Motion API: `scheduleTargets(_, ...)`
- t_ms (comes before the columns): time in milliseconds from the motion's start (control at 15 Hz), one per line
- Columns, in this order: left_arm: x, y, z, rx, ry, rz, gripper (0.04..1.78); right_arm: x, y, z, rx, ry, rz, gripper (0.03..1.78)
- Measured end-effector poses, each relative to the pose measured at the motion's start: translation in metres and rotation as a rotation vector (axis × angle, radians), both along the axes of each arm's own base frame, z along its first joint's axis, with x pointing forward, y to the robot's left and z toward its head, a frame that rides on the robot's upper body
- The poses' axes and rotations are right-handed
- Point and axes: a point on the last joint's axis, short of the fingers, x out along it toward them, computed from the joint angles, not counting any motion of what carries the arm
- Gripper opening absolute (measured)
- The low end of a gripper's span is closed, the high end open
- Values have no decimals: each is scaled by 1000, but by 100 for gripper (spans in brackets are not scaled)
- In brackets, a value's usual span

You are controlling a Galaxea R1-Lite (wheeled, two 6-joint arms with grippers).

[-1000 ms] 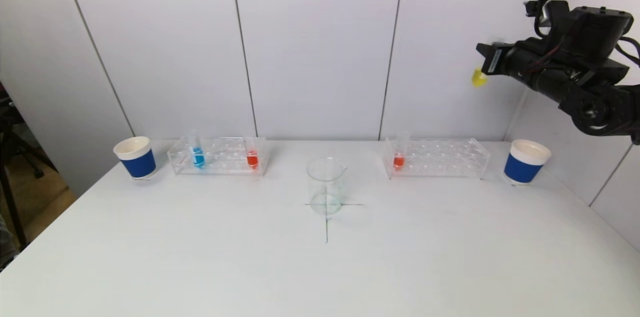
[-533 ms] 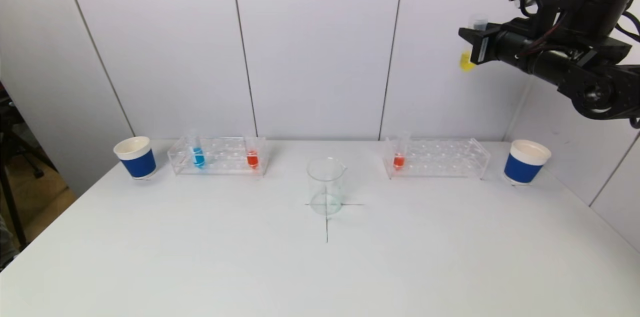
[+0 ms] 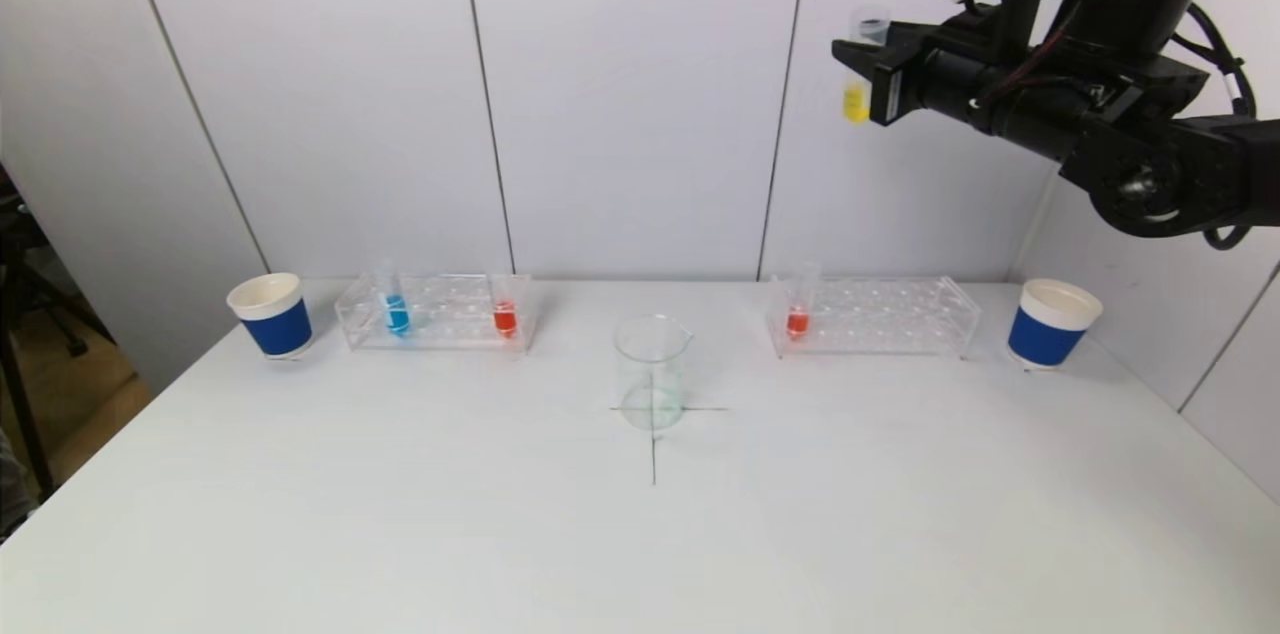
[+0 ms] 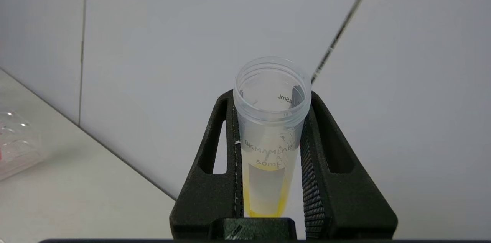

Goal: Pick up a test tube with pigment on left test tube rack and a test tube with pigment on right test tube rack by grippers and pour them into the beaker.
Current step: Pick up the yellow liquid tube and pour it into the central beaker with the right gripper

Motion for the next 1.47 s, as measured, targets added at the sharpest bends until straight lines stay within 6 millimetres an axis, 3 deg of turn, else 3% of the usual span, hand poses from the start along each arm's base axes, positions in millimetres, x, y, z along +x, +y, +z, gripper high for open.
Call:
scheduleTargets(333,0,0,0,0,0,0,176,2,42,-13,-71,-107,83,48)
scheduleTargets(667,0,0,0,0,0,0,176,10,73,-42,-162,-199,135,48)
scheduleTargets(1467,0,0,0,0,-1,0,176,1,88,-83,-353,-382,253,48)
